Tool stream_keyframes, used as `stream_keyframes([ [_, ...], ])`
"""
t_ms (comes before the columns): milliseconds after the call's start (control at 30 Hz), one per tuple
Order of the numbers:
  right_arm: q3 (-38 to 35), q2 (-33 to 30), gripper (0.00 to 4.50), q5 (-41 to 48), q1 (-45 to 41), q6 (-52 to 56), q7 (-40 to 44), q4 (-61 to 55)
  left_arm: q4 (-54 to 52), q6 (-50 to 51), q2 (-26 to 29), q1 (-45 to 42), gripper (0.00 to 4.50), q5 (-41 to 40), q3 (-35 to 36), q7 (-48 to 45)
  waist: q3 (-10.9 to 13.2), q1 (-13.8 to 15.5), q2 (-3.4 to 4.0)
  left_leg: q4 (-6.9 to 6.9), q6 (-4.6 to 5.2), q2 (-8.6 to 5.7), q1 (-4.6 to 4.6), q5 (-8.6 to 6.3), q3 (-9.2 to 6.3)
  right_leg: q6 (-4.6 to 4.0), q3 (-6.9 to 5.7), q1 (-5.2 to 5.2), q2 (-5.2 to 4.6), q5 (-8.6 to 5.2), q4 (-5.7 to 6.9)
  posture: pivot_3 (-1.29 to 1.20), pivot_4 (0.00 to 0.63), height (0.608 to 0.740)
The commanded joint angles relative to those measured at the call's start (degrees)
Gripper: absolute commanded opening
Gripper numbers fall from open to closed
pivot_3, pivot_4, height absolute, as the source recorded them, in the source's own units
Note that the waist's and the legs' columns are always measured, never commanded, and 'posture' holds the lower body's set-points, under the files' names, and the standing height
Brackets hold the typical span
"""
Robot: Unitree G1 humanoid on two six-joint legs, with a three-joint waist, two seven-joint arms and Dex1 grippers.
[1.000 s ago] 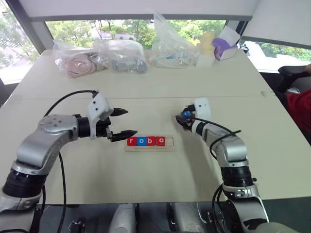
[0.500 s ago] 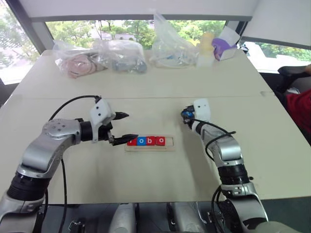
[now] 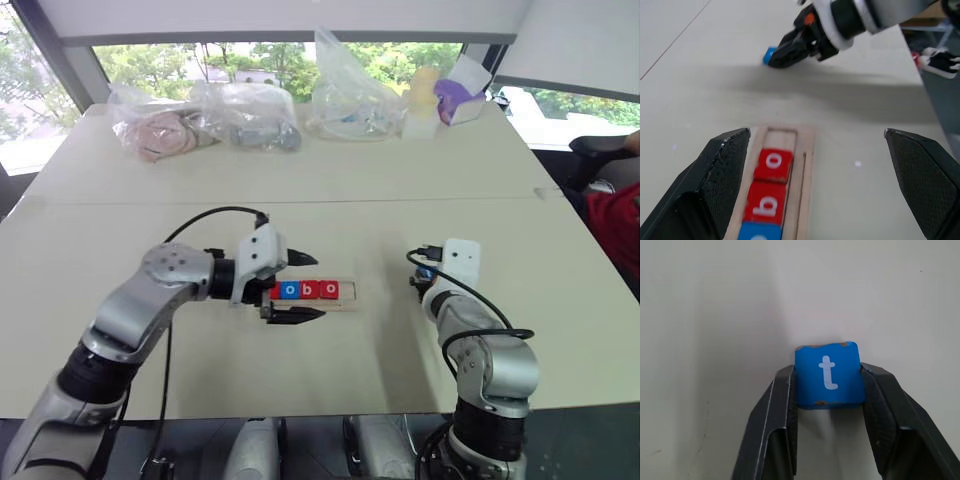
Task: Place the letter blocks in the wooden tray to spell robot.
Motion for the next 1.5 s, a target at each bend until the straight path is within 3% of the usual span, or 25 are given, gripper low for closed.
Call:
stream_keyframes([
  [33, -1.52, 2.43, 2.69, 0.67, 0.27, 0.15, -0.59, -0.23, 1.14, -1.63, -0.48, -1.1, 4.5, 0.75, -0.76, -1.33, 0.0, -0.07, 0.0, -0.02, 0.0, 0.0, 0.0, 0.0, 0.01, 0.0, 0.0, -0.01, 0.0, 0.0, 0.0, 0.0, 0.15, 0.735],
  [133, -1.58, -0.86, 4.08, 0.92, -0.51, 0.15, 0.73, -0.59, 2.03, -1.28, -0.09, -1.38, 4.5, 0.36, -0.51, -2.54, 0.0, -0.03, 0.0, -0.06, 0.0, 0.0, 0.0, 0.0, -0.01, 0.01, 0.0, -0.01, 0.01, 0.0, -0.01, 0.0, 0.15, 0.735],
  [233, -4.48, -6.86, 4.08, 2.77, -3.48, -3.52, 5.13, -0.47, 2.12, 0.17, 1.72, -1.17, 4.5, -0.82, 0.87, -4.12, 0.01, 0.05, 0.01, -0.03, 0.0, -0.04, -0.05, 0.0, -0.01, 0.01, -0.01, -0.02, -0.04, -0.01, -0.02, 0.0, 0.15, 0.735],
  [333, -6.29, -17.63, 4.08, 8.52, -7.1, -11.01, 17.94, 4.34, 1.9, 2.12, 3.53, -0.7, 4.5, -3.78, 3.68, -5.58, 0.07, -0.06, 0.05, 0.04, 0.0, -0.06, -0.06, 0.0, 0.07, 0.02, 0.02, -0.01, -0.08, 0.0, -0.09, 0.0, 0.15, 0.735],
  [467, -1.34, -37.68, 4.08, 14.04, -4.27, -28.09, 47.14, 15.77, 0.84, 7.31, 6.55, -0.54, 4.5, -10.25, 8.56, -8.02, 0.06, -0.06, 0.01, -0.05, 0.06, -0.04, -0.02, -0.04, 0.07, 0.07, -0.03, 0.07, 0.0, -0.03, -0.16, 0.0, 0.15, 0.735],
  [567, 0.37, -43.64, 4.08, 15.38, -4.89, -38.07, 59.15, 28.45, -0.97, 8.59, 11.72, 1.31, 4.5, -10.83, 9.29, -11.31, 0.07, -0.24, -0.01, -0.08, 0.21, -0.03, -0.02, -0.12, 0.07, 0.05, -0.1, 0.11, 0.12, -0.05, -0.17, 0.0, 0.15, 0.735],
  [700, 3.82, -46.94, 4.08, 13.92, -6.93, -50.09, 68.8, 40.38, -0.96, 7.28, 16.47, 4.5, 4.5, -10.16, 11.98, -12.05, 0.13, -0.16, 0.06, -0.07, 0.22, 0.02, 0.03, -0.13, 0.08, 0.05, -0.02, 0.08, 0.08, -0.04, -0.15, 0.0, 0.15, 0.735],
  [833, 6.61, -47.11, 4.08, 12.58, -8.62, -57.9, 73.54, 47.72, -2.91, 8.79, 17.75, 6.87, 4.5, -11.74, 15.1, -10.14, 0.13, -0.04, 0.05, 0.05, 0.22, 0.03, 0.03, -0.13, 0.07, 0.06, -0.02, 0.12, 0.03, -0.04, -0.15, 0.0, 0.15, 0.735],
  [1067, 10.46, -47.08, 4.08, 8.68, -10.28, -67.44, 75.97, 56.56, -6.89, 11.91, 18.17, 9.95, 4.5, -14.5, 18.52, -6.77, 0.13, 0.08, 0.05, 0.07, 0.21, 0.01, 0.02, -0.12, 0.07, 0.07, -0.02, 0.14, -0.05, -0.03, -0.15, 0.0, 0.15, 0.735],
  [1300, 10.59, -46.78, 4.08, 8.31, -12.49, -70.31, 76.76, 64.29, -7.1, 12.59, 19.36, 10.27, 4.5, -15.1, 19.41, -6.03, 0.13, 0.09, 0.05, 0.1, 0.21, 0.01, 0.12, -0.12, 0.06, 0.06, -0.02, 0.25, -0.05, -0.03, -0.12, 0.0, 0.15, 0.735],
  [1400, 10.6, -46.75, 2.78, 8.72, -12.23, -71.23, 78.12, 66.25, -6.92, 12.47, 19.62, 10.1, 4.5, -15.18, 19.25, -6.0, 0.13, 0.13, 0.04, 0.13, 0.2, 0.0, 0.17, -0.12, 0.06, 0.06, -0.02, 0.31, -0.06, -0.03, -0.12, 0.0, 0.15, 0.735],
  [1500, 10.5, -46.6, 1.19, 8.74, -12.16, -71.6, 77.85, 66.83, -6.69, 12.24, 19.83, 10.09, 4.5, -15.0, 19.07, -6.06, 0.12, 0.1, 0.04, 0.13, 0.2, 0.01, 0.21, -0.12, 0.06, 0.06, -0.02, 0.35, -0.06, -0.03, -0.12, 0.0, 0.15, 0.735],
])
